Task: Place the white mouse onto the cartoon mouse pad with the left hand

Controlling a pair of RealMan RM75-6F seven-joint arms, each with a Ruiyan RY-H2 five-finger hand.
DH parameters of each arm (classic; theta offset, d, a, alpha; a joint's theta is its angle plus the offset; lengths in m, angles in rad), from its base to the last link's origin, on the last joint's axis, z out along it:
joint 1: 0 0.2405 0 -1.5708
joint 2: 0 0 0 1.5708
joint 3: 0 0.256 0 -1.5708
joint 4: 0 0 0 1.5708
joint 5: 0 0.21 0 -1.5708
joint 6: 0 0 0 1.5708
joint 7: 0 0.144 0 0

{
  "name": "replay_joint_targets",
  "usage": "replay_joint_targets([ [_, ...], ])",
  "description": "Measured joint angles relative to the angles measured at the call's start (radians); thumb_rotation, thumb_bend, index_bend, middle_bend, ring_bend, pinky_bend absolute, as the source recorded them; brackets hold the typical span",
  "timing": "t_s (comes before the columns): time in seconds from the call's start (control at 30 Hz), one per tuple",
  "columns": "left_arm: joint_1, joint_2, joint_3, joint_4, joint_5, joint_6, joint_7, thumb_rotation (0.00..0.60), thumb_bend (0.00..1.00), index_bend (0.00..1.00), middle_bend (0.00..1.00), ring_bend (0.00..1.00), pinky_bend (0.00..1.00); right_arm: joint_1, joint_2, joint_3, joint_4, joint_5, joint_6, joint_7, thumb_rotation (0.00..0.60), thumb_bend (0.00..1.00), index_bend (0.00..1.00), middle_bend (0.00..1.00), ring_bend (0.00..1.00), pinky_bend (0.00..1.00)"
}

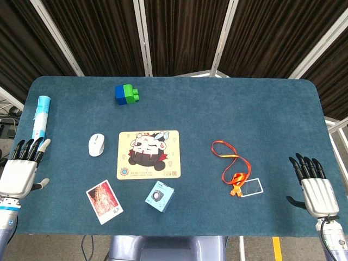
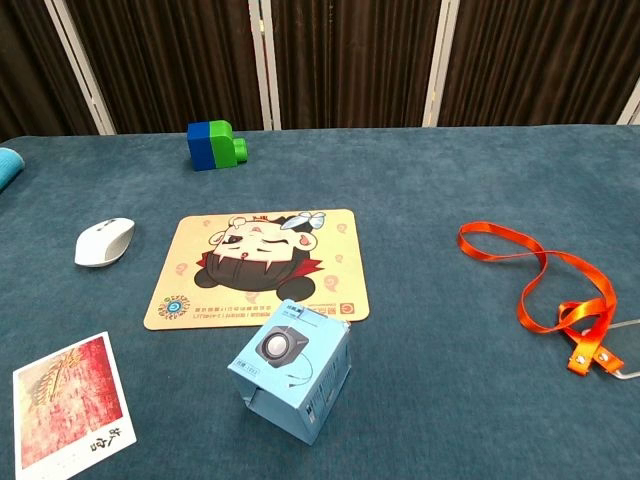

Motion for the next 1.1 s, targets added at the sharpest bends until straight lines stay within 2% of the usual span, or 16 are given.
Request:
replay_joint_targets([
  [1.1, -0.001, -0.002, 0.003, 0.004, 0.008, 0.001, 0.007, 0.600, 0.00, 0.00, 0.00, 0.00, 0.00, -0.001, 0.003, -0.004, 0.002, -0.005, 0.003, 0.006, 0.600, 0.09, 0.00, 0.00, 0.00, 0.00],
])
